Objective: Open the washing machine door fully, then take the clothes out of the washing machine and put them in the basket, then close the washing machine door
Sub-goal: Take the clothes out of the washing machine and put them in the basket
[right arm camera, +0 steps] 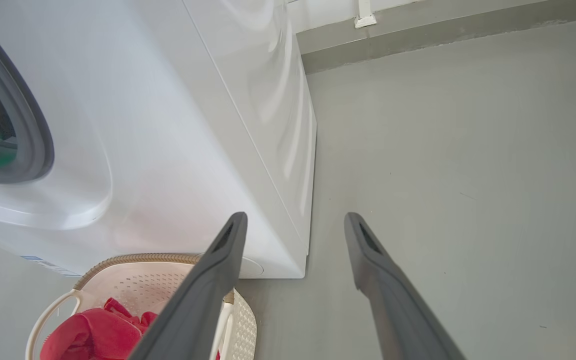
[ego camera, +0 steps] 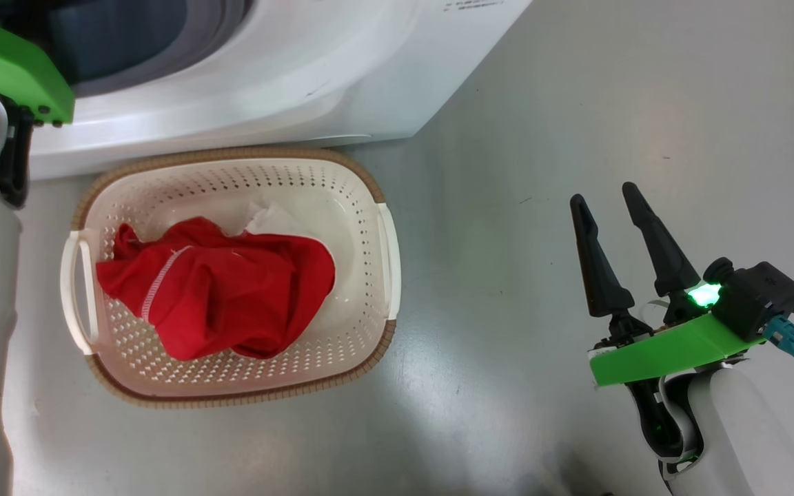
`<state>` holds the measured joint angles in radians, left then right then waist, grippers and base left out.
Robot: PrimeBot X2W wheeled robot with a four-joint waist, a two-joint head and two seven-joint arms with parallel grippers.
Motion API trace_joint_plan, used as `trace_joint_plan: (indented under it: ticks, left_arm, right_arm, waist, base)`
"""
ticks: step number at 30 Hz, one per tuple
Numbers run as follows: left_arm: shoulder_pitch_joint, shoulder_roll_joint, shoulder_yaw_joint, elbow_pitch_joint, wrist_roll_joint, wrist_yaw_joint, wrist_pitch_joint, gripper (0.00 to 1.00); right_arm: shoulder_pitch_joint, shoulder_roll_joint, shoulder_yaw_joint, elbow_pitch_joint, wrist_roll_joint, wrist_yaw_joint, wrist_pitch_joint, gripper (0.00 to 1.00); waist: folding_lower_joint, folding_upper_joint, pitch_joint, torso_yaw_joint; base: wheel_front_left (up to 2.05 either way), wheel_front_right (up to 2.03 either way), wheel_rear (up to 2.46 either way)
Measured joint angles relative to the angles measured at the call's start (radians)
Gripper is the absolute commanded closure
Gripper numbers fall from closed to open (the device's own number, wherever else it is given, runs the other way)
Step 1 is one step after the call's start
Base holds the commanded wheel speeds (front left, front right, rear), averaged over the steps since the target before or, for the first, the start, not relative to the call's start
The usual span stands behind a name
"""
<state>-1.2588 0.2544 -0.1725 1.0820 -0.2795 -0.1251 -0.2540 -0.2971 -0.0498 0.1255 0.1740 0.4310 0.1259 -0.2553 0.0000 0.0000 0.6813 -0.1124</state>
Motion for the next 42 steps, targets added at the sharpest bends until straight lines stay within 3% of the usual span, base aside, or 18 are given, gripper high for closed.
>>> trace_joint_plan:
  ticks: [4, 12, 20, 30, 42]
  left_arm:
    - [0.000, 0.001, -0.022, 0.003, -0.027, 0.000, 0.000, 1.00]
    - [0.008, 0.001, -0.045, -0.043, -0.074, 0.000, 0.000, 1.00]
    - [0.140, -0.004, 0.021, -0.210, -0.082, 0.000, 0.000, 1.00]
    - [0.360, -0.077, 0.143, -0.416, -0.023, 0.000, 0.000, 1.00]
    - [0.556, -0.143, 0.206, -0.657, 0.016, 0.000, 0.000, 1.00]
  right_arm:
    - [0.000, 0.000, -0.001, -0.001, 0.000, 0.000, 0.000, 0.00]
    - [0.000, 0.000, -0.007, 0.000, -0.001, 0.000, 0.000, 0.00]
    - [0.002, 0.000, -0.009, 0.008, -0.011, 0.000, 0.000, 0.00]
    - [0.030, 0.000, -0.023, 0.024, -0.020, 0.000, 0.000, 0.00]
    - [0.054, -0.001, -0.042, 0.035, -0.027, 0.000, 0.000, 0.00]
  waist:
    - [0.0000, 0.0000, -0.003, -0.001]
    - [0.0000, 0.0001, -0.018, 0.010]
    - [0.0000, 0.0000, -0.062, 0.027]
    - [0.0000, 0.0000, -0.134, 0.058]
    - [0.0000, 0.0001, -0.195, 0.096]
  base:
    - [0.00, 0.00, 0.00]
    - [0.00, 0.00, 0.00]
    - [0.00, 0.00, 0.00]
    - [0.00, 0.00, 0.00]
    - [0.00, 0.00, 0.00]
